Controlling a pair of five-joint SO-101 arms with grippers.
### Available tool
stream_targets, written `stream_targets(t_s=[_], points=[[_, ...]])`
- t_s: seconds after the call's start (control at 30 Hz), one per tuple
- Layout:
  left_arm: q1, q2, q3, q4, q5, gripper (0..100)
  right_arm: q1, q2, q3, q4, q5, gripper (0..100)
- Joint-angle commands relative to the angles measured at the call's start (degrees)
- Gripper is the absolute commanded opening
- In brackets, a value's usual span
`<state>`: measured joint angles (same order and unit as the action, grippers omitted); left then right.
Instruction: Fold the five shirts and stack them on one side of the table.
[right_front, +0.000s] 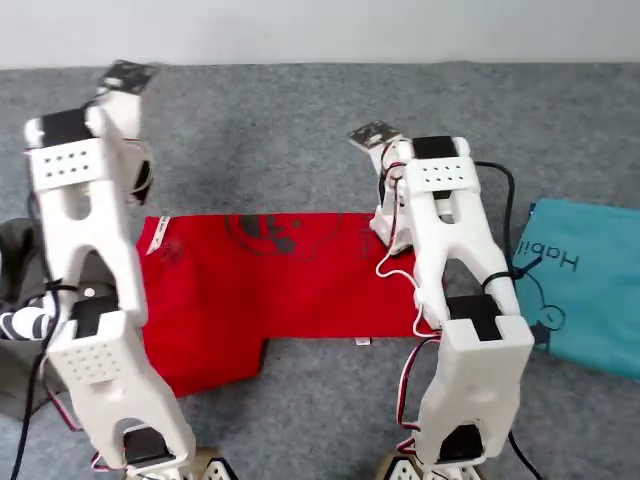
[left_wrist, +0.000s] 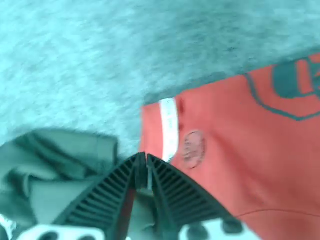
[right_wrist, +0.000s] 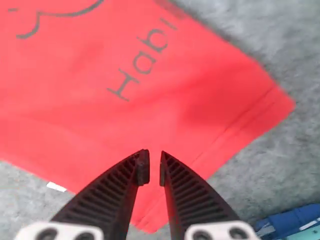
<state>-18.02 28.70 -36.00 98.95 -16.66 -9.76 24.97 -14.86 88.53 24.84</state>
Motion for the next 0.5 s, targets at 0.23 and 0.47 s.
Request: stream_targets(t_s=[0.23,0.47], points=[[-9.76,-7.12,1.45,1.49,-0.44,1,-8.13,-11.03,-2.73,4.79,-2.55,5.0],[-13.54,-12.13,8.84,1.23,-3.16,1,-23.87,-10.86,-0.62,5.58,-2.46,5.3]])
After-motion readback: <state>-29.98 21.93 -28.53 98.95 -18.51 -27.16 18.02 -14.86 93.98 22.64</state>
